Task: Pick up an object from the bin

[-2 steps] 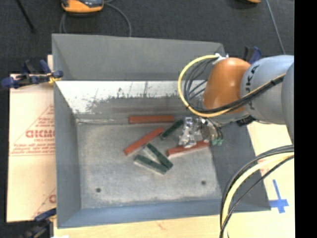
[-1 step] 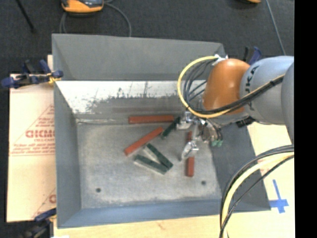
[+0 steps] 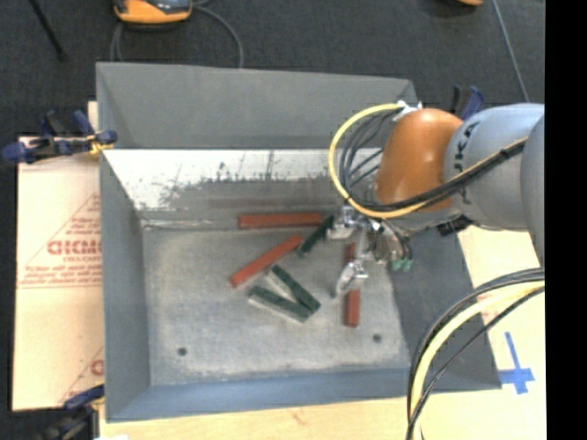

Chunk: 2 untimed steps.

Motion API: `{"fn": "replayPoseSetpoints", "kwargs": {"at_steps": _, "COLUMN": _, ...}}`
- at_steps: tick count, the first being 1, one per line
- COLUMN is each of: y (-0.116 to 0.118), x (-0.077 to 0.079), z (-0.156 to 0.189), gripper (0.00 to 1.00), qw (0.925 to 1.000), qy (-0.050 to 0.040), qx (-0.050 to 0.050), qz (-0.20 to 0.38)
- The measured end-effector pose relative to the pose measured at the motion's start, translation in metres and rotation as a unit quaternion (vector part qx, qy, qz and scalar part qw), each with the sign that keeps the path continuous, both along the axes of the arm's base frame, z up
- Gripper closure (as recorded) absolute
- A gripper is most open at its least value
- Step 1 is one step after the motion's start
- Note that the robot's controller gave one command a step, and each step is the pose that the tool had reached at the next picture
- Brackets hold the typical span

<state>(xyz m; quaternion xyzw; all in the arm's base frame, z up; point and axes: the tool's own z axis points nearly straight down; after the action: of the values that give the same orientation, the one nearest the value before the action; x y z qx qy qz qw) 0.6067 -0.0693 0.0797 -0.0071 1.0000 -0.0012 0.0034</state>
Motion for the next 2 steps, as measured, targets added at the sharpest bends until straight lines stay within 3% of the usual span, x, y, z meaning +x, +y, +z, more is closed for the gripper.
{"fn": "replayPoseSetpoints", "kwargs": {"at_steps": 1, "y": -0.006, "x": -0.048, "z": -0.002, "gripper": 0.0, "qw": 0.9996, "qy": -0.0062, "qx": 0.001, "qz": -0.027}}
{"fn": "replayPoseSetpoints", "kwargs": {"at_steps": 2, "y": -0.015, "x": -0.073, "z": -0.002, "gripper": 0.0, "qw": 1.0, "qy": -0.0056, "qx": 0.001, "qz": -0.001}}
